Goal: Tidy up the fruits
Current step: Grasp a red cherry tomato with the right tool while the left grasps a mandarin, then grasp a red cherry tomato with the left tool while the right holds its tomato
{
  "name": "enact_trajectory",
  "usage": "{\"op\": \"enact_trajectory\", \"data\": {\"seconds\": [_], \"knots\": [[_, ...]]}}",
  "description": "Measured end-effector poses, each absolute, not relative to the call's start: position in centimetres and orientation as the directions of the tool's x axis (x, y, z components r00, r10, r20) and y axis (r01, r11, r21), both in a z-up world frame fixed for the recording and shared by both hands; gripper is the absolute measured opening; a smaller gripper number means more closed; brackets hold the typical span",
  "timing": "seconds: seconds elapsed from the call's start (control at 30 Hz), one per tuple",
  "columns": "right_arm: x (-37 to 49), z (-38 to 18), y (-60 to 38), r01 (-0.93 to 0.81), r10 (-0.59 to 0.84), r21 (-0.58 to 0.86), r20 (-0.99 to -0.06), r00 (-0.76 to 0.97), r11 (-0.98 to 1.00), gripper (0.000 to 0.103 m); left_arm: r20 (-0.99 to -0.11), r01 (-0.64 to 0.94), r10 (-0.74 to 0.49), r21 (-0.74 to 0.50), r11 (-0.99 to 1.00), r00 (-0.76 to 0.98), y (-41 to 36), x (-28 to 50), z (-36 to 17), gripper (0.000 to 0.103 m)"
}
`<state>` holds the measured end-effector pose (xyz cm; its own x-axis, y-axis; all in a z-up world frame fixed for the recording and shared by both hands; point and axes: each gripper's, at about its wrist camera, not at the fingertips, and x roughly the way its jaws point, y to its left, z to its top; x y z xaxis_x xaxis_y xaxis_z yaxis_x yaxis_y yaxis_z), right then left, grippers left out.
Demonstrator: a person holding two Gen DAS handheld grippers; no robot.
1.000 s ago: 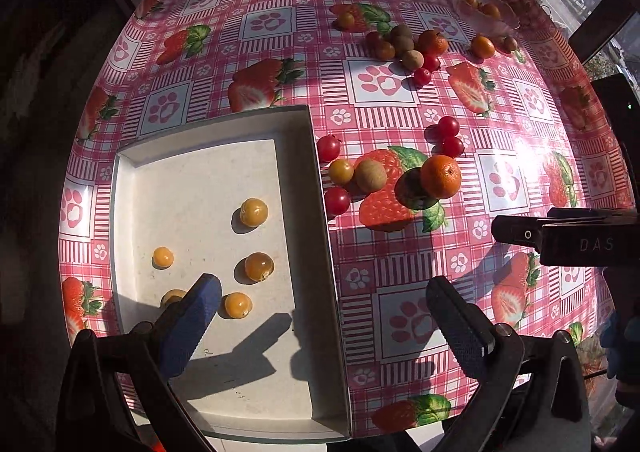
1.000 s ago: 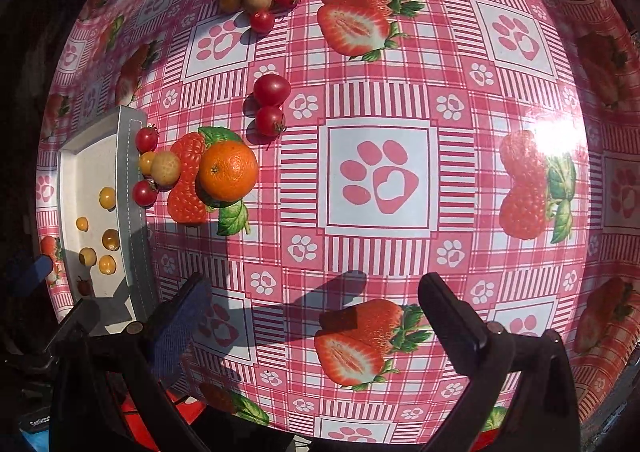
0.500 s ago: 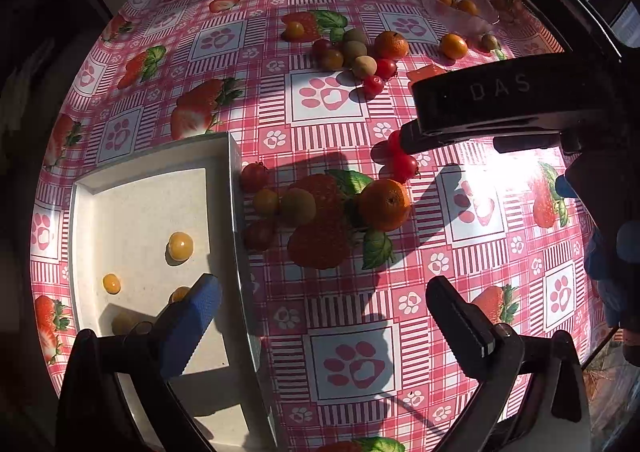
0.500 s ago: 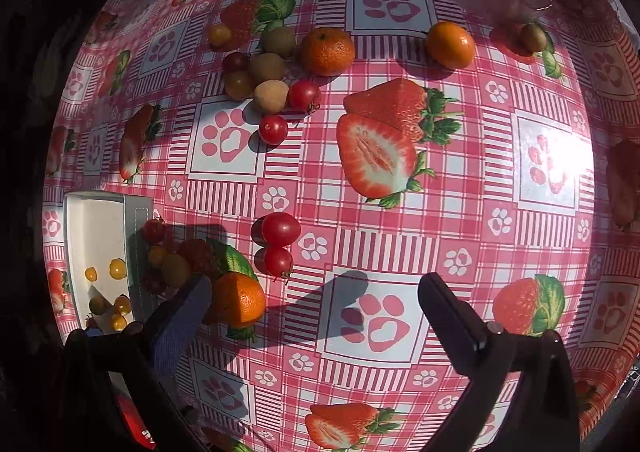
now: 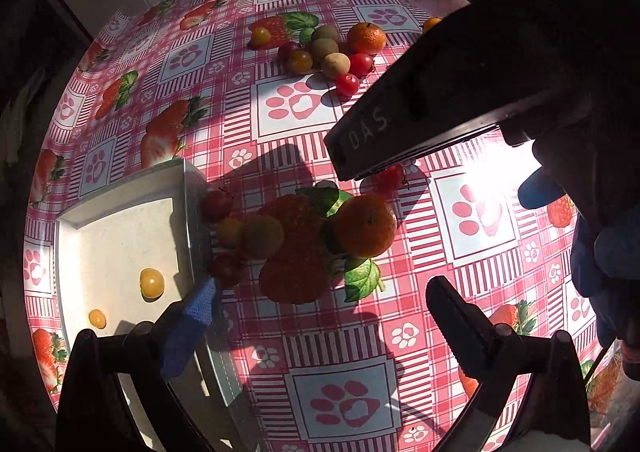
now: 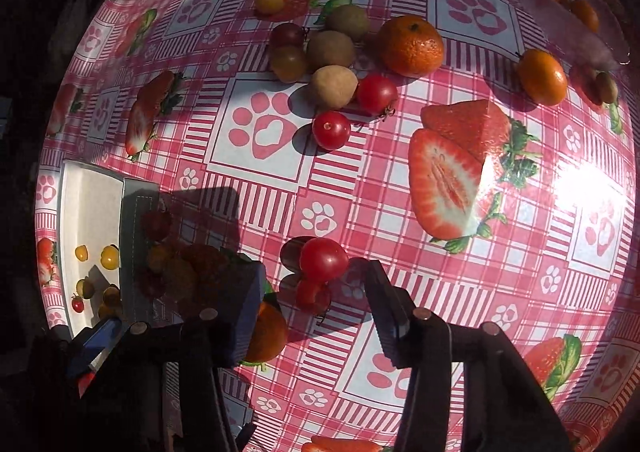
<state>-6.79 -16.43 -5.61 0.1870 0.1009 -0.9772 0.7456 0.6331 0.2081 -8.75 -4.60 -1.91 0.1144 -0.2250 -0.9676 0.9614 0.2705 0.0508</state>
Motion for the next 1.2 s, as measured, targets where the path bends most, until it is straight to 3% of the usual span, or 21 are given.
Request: {"op": "enact_trajectory", "data": {"seconds": [0.07,0.1,0.13,0.37,0.77,0.97,1.2], "knots": [[-6.6,-5.7,-16.5,0.738,0.101,0.205,-0.978,0.183,0.643,0.039,-0.967,0.964,-0.228,0.053,0.259,0.115,-5.1,-8.9,-2.2,0.103],[-6.6,-5.7,-16.5,0.734,0.102,0.205,-0.978,0.182,0.648,0.028,-0.966,0.966,-0.231,0.054,0.253,0.114,-5.4,-9.0,-2.3,0.103],[-6.6,-5.8,-16.6,0.729,0.11,0.211,-0.977,0.185,0.652,0.026,-0.966,0.967,-0.232,0.055,0.247,0.114,-5.6,-9.1,-2.4,0.103],[-10.5,-4.9,-18.6,0.771,0.118,0.272,-0.961,0.252,0.575,0.026,-0.961,0.975,-0.259,0.043,0.217,0.1,-7.8,-9.7,-3.3,0.103],[-16.1,-3.7,-19.2,0.82,0.096,0.314,-0.947,0.307,0.478,0.026,-0.978,0.981,-0.181,0.066,0.181,0.099,-10.3,-9.8,-6.6,0.103],[-17.1,-4.0,-18.3,0.829,0.102,0.318,-0.946,0.306,0.459,0.026,-0.982,0.973,-0.188,-0.015,0.23,0.029,-10.4,-8.9,-6.8,0.103],[-17.7,-4.0,-17.9,0.837,0.1,0.317,-0.947,0.306,0.445,0.026,-0.985,0.972,-0.169,-0.016,0.235,0.025,-10.8,-8.7,-6.7,0.103]]}}
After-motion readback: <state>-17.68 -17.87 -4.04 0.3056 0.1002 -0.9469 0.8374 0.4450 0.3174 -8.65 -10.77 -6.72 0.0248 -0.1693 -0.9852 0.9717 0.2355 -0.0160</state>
